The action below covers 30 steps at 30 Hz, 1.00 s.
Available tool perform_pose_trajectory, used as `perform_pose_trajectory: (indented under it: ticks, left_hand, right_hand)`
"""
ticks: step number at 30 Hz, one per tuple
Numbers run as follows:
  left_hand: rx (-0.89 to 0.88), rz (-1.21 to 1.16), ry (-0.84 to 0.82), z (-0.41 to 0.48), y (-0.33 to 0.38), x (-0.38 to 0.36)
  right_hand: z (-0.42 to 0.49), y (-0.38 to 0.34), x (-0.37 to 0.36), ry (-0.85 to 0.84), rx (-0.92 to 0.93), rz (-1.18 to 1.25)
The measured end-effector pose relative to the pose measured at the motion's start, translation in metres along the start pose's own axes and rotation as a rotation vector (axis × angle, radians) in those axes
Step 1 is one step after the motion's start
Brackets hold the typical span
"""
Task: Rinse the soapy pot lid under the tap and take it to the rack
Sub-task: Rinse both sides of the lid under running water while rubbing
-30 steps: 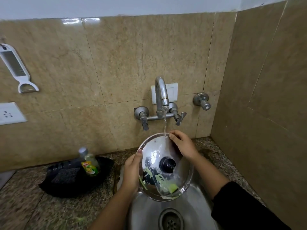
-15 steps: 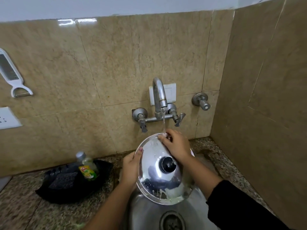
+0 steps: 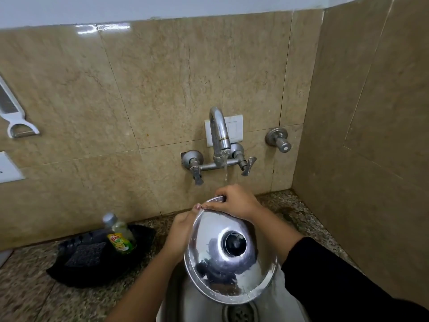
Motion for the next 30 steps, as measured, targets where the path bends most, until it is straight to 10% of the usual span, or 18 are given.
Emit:
perform_pose_trajectory:
  ticks: [8, 17, 23, 30]
  left_hand:
    - [-0.029, -0.194, 0.326, -0.012, -0.017, 0.032]
    - [-0.001, 0.104, 0.039, 0.007, 0.011, 0.006]
    - [0.017, -0.103, 0.229, -0.005, -0.026, 0.026]
    - [0.016, -0.011, 0.196, -0.005, -0.031, 0.011]
  right_hand:
    - [-0.023, 0.082, 0.02, 0.329, -0.407, 0.235]
    - [-0.004, 0.002, 0.013, 0.149, -0.051, 0.047]
    - [-0.044, 0.087, 0.015, 0.462, -0.485, 0.081]
    - [-0.034, 0.024, -0.028, 0.074, 0.155, -0.174]
Point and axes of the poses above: each hand's wrist, its own z-axis towards the middle knuckle, its own x-axis out of the back of the hand, y = z × x, the point moved 9 cm from there along z, towards the middle knuckle, and after that the axes turned 6 degrees about -y, right-handed, at the moved point
